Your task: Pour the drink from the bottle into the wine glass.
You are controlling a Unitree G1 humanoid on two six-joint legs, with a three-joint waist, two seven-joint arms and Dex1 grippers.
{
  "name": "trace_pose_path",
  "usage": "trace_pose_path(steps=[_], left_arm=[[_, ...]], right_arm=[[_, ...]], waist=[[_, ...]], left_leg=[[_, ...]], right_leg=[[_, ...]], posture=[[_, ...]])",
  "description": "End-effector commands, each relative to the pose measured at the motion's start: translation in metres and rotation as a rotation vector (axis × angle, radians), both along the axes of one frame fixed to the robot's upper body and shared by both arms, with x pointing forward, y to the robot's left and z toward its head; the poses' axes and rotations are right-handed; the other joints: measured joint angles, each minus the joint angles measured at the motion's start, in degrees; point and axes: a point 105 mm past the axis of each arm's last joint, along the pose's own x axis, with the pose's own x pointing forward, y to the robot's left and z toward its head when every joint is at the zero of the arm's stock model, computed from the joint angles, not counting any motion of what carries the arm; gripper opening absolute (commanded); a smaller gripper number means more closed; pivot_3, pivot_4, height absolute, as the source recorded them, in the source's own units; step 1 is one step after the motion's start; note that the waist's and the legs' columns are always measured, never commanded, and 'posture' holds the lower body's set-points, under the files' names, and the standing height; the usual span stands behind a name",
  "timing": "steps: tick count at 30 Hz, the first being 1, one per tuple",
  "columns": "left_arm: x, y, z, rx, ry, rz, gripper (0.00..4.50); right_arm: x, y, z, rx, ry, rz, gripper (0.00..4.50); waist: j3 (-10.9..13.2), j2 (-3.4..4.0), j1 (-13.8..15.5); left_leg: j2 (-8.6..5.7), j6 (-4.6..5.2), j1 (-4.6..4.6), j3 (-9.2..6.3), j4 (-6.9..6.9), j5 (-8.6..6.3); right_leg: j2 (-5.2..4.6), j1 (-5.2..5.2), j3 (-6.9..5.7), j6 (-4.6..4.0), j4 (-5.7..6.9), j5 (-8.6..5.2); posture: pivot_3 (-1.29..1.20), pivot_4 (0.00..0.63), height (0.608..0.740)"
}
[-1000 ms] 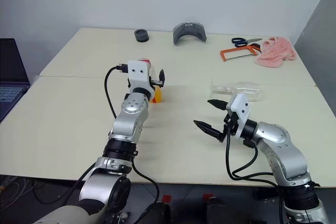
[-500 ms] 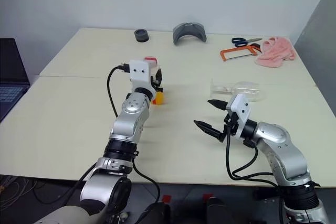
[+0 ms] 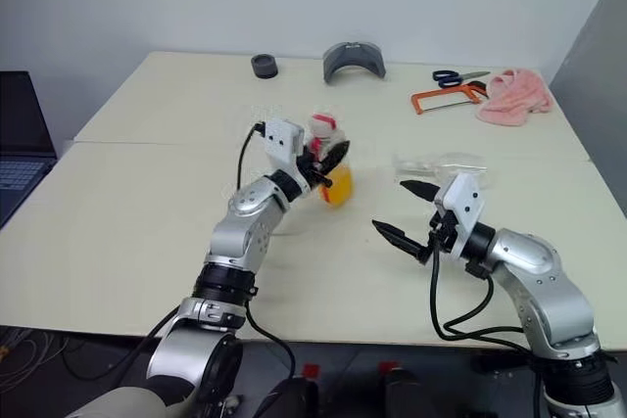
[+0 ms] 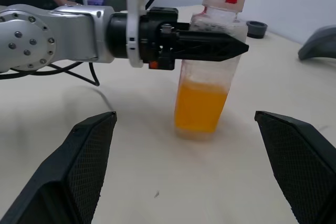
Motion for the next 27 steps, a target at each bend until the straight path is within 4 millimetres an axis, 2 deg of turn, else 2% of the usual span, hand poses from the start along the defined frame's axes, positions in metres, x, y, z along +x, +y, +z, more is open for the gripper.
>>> trace_pose_path(steps=[1, 8, 13, 21, 24, 27], left_arm=[[-0.028, -0.021, 0.017, -0.002, -0.100, -0.291, 1.77], [-0.041, -0.036, 0.008, 0.106, -0.146, -0.489, 1.77], [-0.044, -0.042, 0.005, 0.138, -0.168, -0.532, 1.77], [-0.047, -0.045, 0.003, 0.143, -0.185, -0.537, 1.77], [-0.047, -0.044, 0.003, 0.147, -0.192, -0.534, 1.77], [-0.048, -0.043, 0.002, 0.158, -0.195, -0.532, 1.77]], right_arm=[[-0.010, 0.006, 0.032, 0.039, -0.066, -0.009, 4.50], [0.000, 0.028, 0.051, 0.081, -0.044, -0.053, 4.50], [0.003, 0.040, 0.052, 0.079, -0.037, -0.041, 4.50], [0.016, 0.043, 0.049, 0.098, -0.023, -0.072, 4.50], [0.019, 0.041, 0.047, 0.101, -0.012, -0.080, 3.88], [0.020, 0.042, 0.046, 0.106, -0.008, -0.074, 2.84]], waist=[[0.00, 0.00, -0.15], [-0.01, 0.01, -0.14], [-0.01, 0.01, -0.13], [-0.01, 0.02, -0.16], [-0.01, 0.02, -0.16], [-0.01, 0.02, -0.17]], left_leg=[[0.00, 0.00, 0.01, 0.00, 0.00, 0.00], [-0.02, 0.18, 0.02, -0.02, 0.05, -0.09], [-0.01, 0.22, -0.03, -0.04, 0.05, -0.12], [-0.02, 0.26, -0.04, -0.11, 0.06, -0.14], [-0.01, 0.26, -0.04, -0.11, 0.06, -0.14], [-0.01, 0.27, -0.04, -0.12, 0.06, -0.14]], right_leg=[[0.01, 0.00, 0.01, 0.00, 0.00, 0.00], [0.11, 0.01, 0.00, 0.00, 0.04, 0.00], [0.04, -0.01, 0.01, -0.01, 0.02, 0.00], [0.04, -0.02, 0.01, -0.01, 0.03, 0.00], [0.04, -0.03, 0.02, -0.01, 0.04, 0.00], [0.04, -0.03, 0.02, -0.01, 0.04, 0.00]], posture=[[0.00, 0.150, 0.740], [0.00, 0.150, 0.740], [0.00, 0.150, 0.740], [0.00, 0.150, 0.740], [0.00, 0.150, 0.740], [0.00, 0.150, 0.740]])
